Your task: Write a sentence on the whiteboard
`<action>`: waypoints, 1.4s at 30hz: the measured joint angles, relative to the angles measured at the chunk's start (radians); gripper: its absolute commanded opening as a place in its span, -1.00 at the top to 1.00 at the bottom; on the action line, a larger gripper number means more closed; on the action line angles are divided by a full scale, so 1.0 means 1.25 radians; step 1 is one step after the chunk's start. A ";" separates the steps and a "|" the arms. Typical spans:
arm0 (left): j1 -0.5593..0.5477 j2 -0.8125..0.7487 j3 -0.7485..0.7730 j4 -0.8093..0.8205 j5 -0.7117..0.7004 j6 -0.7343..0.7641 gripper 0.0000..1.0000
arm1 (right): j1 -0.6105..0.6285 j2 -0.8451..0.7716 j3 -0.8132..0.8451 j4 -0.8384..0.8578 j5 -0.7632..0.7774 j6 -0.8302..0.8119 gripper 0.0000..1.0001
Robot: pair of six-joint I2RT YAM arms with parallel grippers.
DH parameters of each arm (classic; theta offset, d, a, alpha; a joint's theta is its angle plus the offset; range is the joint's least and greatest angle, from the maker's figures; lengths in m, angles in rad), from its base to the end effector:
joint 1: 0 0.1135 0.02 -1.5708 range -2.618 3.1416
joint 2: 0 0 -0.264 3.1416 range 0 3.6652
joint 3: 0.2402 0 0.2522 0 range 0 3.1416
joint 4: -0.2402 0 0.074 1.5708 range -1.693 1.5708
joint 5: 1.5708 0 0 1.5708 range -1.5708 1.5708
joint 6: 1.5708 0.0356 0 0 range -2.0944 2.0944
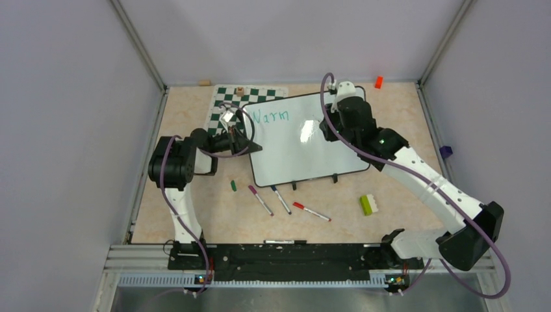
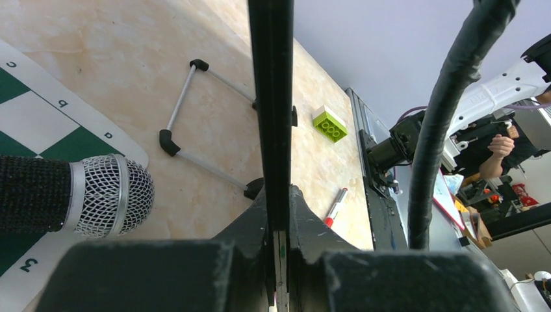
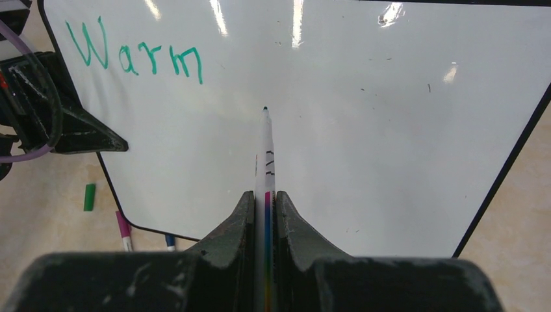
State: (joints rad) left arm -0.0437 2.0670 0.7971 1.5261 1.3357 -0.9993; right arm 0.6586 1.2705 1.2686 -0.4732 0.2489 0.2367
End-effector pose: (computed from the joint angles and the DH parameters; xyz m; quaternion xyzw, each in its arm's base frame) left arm 0.3533 -0.0501 0.1503 0.2148 0.6514 -0.6377 0.3504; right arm 0.2295 0.1665 0.3756 -0.1141 0.8418 0.1282 0.5118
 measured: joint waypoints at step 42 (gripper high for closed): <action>0.004 -0.007 -0.005 0.000 0.002 0.001 1.00 | -0.037 0.179 0.166 -0.040 -0.045 -0.029 1.00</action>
State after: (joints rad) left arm -0.0391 2.0579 0.7914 1.5265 1.3380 -0.9981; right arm 0.6128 1.4940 1.4761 -0.5232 0.1925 0.2001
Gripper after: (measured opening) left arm 0.091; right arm 0.097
